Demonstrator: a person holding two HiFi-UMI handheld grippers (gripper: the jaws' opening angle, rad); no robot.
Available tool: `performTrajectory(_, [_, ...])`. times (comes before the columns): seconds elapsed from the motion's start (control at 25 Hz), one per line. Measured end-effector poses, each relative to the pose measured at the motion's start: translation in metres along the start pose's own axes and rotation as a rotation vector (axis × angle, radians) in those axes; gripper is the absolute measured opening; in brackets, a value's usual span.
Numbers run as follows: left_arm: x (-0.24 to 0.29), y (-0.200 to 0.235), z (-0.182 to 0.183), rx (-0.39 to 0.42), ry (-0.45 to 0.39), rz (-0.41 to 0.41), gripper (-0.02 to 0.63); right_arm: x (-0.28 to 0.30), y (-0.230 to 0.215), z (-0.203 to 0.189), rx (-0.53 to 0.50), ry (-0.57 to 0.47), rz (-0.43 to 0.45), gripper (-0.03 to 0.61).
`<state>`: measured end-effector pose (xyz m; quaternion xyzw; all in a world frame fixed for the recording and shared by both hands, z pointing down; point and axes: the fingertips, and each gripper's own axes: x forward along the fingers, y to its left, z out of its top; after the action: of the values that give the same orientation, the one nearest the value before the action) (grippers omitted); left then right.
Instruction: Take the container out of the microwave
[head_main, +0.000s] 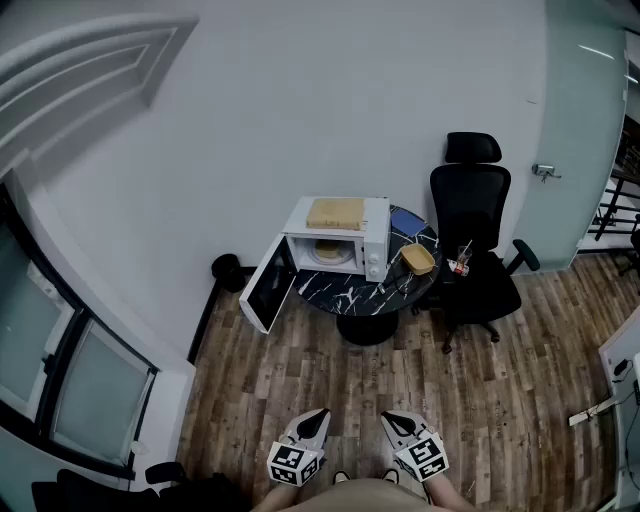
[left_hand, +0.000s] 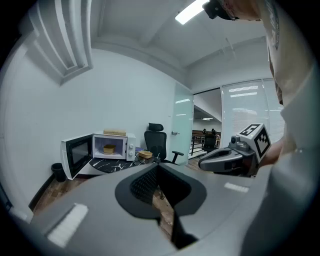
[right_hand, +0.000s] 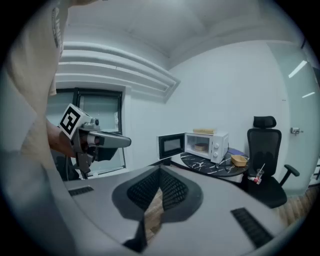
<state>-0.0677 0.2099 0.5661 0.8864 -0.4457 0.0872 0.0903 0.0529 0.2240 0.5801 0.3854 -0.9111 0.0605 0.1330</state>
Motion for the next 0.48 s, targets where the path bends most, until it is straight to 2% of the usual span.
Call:
performTrajectory(0.16, [0.002, -0.013, -0.005, -0.007, 0.009, 0.000, 0.008, -0.012, -0.008, -0.003, 0.049, 0.004, 0.002, 0.008])
performTrajectory(0.48, [0.006, -0.008, -0.002, 0.005, 0.007, 0.017, 0.008, -0.005, -0.028, 0.003, 0.013, -0.024, -0.012, 0.008])
